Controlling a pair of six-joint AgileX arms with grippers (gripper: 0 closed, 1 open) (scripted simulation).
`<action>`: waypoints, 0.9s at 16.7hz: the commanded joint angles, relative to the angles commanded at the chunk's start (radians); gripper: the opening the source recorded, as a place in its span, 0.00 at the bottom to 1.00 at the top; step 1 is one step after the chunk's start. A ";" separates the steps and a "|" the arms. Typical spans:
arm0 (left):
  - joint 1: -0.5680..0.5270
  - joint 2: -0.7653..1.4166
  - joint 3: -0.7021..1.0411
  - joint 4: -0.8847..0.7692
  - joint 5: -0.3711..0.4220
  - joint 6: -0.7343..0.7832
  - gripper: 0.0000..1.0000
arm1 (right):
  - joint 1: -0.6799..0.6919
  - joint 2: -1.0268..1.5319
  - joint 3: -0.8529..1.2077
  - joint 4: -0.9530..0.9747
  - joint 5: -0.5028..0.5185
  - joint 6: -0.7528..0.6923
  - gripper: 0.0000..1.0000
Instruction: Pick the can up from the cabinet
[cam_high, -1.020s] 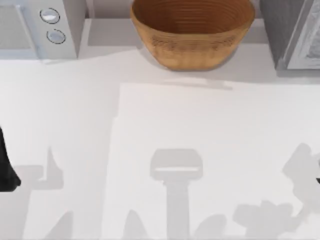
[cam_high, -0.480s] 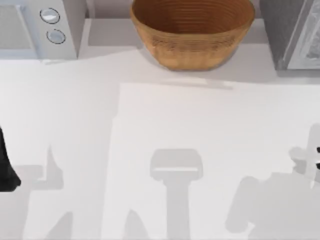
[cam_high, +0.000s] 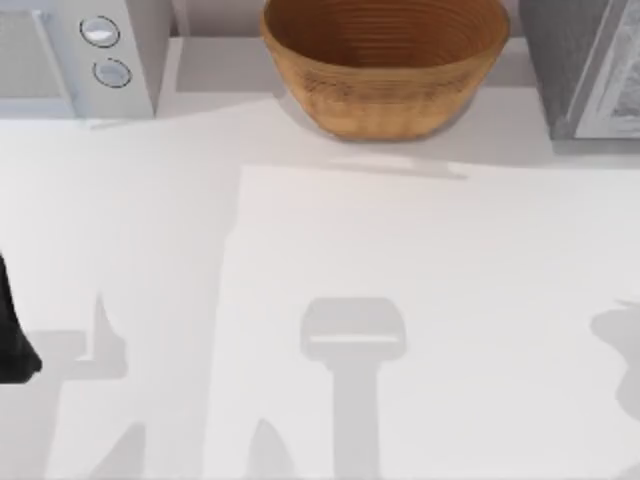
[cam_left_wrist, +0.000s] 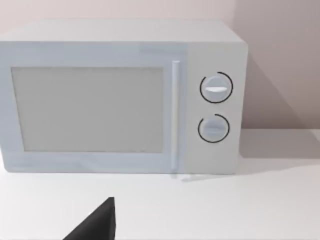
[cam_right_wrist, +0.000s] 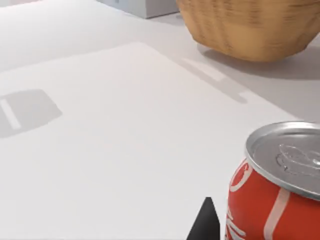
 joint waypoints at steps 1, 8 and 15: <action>0.000 0.000 0.000 0.000 0.000 0.000 1.00 | -0.031 0.033 0.023 -0.019 -0.027 -0.040 0.00; 0.000 0.000 0.000 0.000 0.000 0.000 1.00 | -0.166 0.155 0.113 -0.093 -0.139 -0.194 0.00; 0.000 0.000 0.000 0.000 0.000 0.000 1.00 | -0.164 0.157 0.112 -0.079 -0.139 -0.208 0.00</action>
